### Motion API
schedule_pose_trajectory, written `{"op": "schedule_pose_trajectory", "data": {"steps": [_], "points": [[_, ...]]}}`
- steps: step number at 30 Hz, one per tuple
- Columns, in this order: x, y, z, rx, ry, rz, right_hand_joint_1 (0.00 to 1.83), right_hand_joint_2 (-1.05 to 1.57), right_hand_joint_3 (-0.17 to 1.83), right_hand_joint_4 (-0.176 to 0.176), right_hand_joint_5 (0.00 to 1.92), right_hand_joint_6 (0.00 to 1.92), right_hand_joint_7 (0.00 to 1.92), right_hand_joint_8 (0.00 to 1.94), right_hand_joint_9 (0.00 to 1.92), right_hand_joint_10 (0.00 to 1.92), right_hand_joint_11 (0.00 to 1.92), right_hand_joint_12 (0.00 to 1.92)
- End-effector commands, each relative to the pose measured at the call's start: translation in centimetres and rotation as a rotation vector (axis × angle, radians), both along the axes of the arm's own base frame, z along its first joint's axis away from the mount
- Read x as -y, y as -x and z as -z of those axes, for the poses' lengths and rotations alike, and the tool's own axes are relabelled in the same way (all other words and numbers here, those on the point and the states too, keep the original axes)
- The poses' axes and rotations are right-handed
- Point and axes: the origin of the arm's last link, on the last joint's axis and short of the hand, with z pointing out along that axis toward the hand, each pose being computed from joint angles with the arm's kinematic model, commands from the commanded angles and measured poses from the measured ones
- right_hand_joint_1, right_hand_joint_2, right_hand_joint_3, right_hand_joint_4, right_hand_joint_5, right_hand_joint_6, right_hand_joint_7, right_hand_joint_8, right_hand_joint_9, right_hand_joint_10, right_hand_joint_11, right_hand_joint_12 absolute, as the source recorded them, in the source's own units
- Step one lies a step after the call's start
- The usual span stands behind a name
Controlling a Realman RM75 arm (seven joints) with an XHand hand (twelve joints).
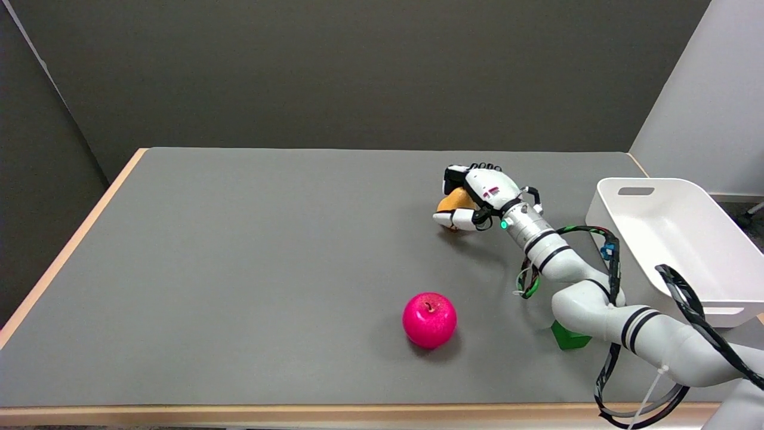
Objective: Pick up the yellow pear.
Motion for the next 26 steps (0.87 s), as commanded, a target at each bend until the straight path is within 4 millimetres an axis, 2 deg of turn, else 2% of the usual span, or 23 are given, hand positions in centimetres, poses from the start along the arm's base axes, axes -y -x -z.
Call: {"op": "schedule_pose_trajectory", "data": {"steps": [1,4,5,7,9,13,16,19,26], "points": [[0.4,-6.6,1.0,-0.068,-0.067,-0.248,1.30,1.20,0.20,-0.100,0.56,1.69,0.65,1.42,0.66,1.62,0.79,1.80],[0.1,-9.6,0.8,-0.088,-0.079,-0.337,1.30,1.15,0.30,-0.106,0.57,1.71,0.66,1.43,0.66,1.63,0.75,1.82],[0.0,-10.2,0.7,-0.096,-0.078,-0.354,1.30,1.15,0.30,-0.107,0.57,1.70,0.67,1.43,0.67,1.63,0.75,1.82],[-0.6,-13.1,0.0,-0.158,-0.055,-0.437,1.30,1.18,0.24,-0.108,0.57,1.69,0.67,1.41,0.67,1.61,0.77,1.81],[-1.2,-14.9,-0.8,-0.222,-0.029,-0.479,1.30,1.16,0.26,-0.106,0.58,1.69,0.68,1.41,0.67,1.61,0.78,1.80],[-2.9,-19.0,-3.2,-0.351,0.048,-0.543,1.31,1.15,0.27,-0.108,0.58,1.68,0.69,1.39,0.68,1.59,0.79,1.78],[-4.4,-21.0,-5.1,-0.441,0.115,-0.541,1.31,1.14,0.29,-0.112,0.59,1.67,0.71,1.38,0.69,1.58,0.80,1.78],[-5.4,-21.4,-7.0,-0.524,0.190,-0.487,1.31,1.13,0.30,-0.116,0.60,1.67,0.71,1.37,0.70,1.57,0.80,1.77],[-8.4,-19.5,-12.4,-0.646,0.364,-0.278,1.32,1.12,0.30,-0.117,0.61,1.65,0.73,1.36,0.72,1.54,0.81,1.77]]}}
